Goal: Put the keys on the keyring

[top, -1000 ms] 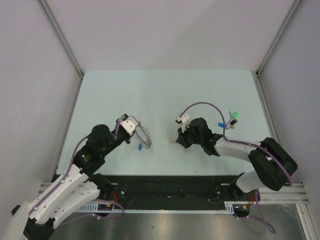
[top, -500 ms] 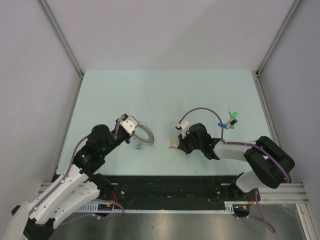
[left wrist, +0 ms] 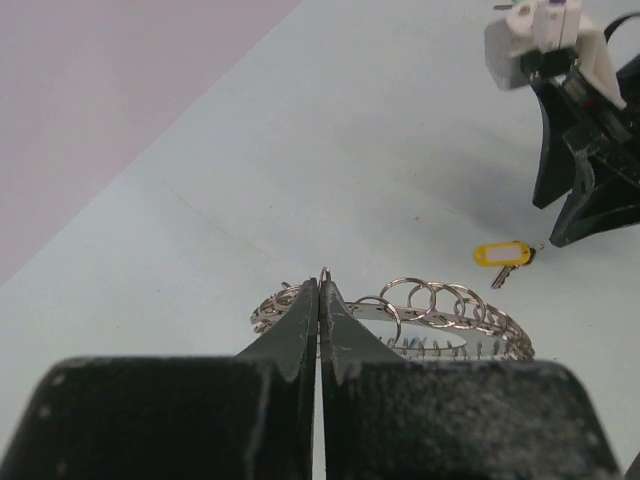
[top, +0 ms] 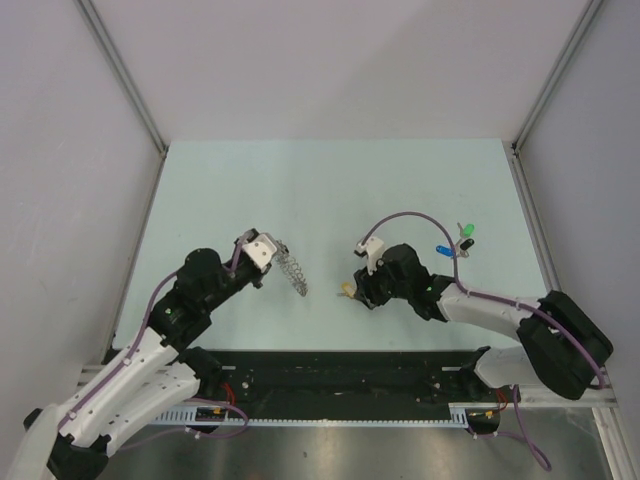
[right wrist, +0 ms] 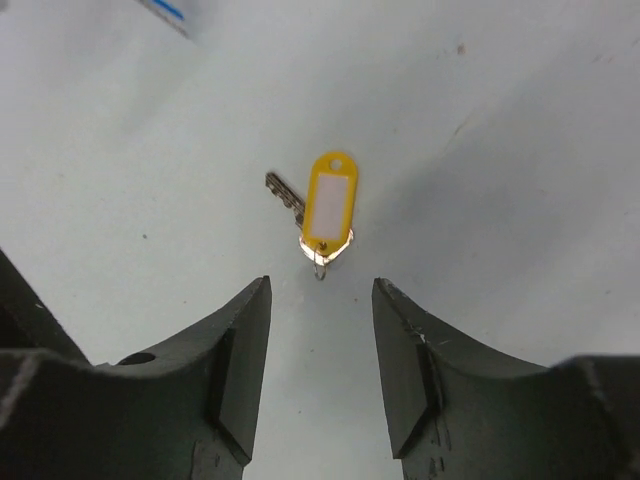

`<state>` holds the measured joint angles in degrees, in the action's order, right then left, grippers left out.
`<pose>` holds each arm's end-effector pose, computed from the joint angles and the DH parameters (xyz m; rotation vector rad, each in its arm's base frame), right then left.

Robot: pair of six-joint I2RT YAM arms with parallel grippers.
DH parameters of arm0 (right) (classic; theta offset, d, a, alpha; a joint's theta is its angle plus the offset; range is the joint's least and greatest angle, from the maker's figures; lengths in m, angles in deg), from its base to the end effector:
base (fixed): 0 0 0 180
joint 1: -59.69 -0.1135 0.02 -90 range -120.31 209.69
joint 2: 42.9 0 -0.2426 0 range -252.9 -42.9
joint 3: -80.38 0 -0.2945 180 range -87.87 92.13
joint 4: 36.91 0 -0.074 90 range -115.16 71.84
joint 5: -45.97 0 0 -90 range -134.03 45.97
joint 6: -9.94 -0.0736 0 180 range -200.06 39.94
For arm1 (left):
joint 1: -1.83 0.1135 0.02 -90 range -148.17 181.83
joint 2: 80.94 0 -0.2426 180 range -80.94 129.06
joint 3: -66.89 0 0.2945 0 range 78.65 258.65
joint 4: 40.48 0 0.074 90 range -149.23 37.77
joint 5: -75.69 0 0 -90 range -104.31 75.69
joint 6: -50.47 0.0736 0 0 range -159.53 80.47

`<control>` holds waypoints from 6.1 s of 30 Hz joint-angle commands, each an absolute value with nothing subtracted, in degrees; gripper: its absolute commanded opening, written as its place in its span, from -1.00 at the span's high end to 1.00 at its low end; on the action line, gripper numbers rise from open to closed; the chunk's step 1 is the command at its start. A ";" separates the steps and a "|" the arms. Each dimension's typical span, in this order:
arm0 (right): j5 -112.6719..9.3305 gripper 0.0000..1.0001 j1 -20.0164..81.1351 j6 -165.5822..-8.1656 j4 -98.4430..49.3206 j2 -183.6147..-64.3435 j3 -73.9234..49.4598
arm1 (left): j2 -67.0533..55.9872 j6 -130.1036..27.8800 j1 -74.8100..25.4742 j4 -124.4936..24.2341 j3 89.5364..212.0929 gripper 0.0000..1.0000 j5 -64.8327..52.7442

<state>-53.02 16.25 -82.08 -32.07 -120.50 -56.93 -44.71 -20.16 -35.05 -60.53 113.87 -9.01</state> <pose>0.2260 0.2299 0.0881 -0.9018 2.1431 0.5895 0.2031 -0.1609 0.2880 0.8809 1.5029 -0.3047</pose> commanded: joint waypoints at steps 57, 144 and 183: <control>-88.15 0.86 12.84 -85.51 -61.02 -113.65 -42.51 | -48.42 -43.84 -35.17 -36.15 107.39 1.00 18.04; -81.03 0.64 19.52 -73.29 -48.54 -154.17 -29.86 | -34.46 -34.61 -30.34 -67.62 114.94 -0.50 -4.02; -47.20 -0.36 31.30 -85.60 -27.18 -95.20 -53.94 | 12.93 -28.37 -43.78 -87.57 142.54 -0.04 -11.48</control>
<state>-50.16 31.31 -84.84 -26.06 -96.61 -52.86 12.36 -28.48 -41.83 -87.08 140.69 -8.52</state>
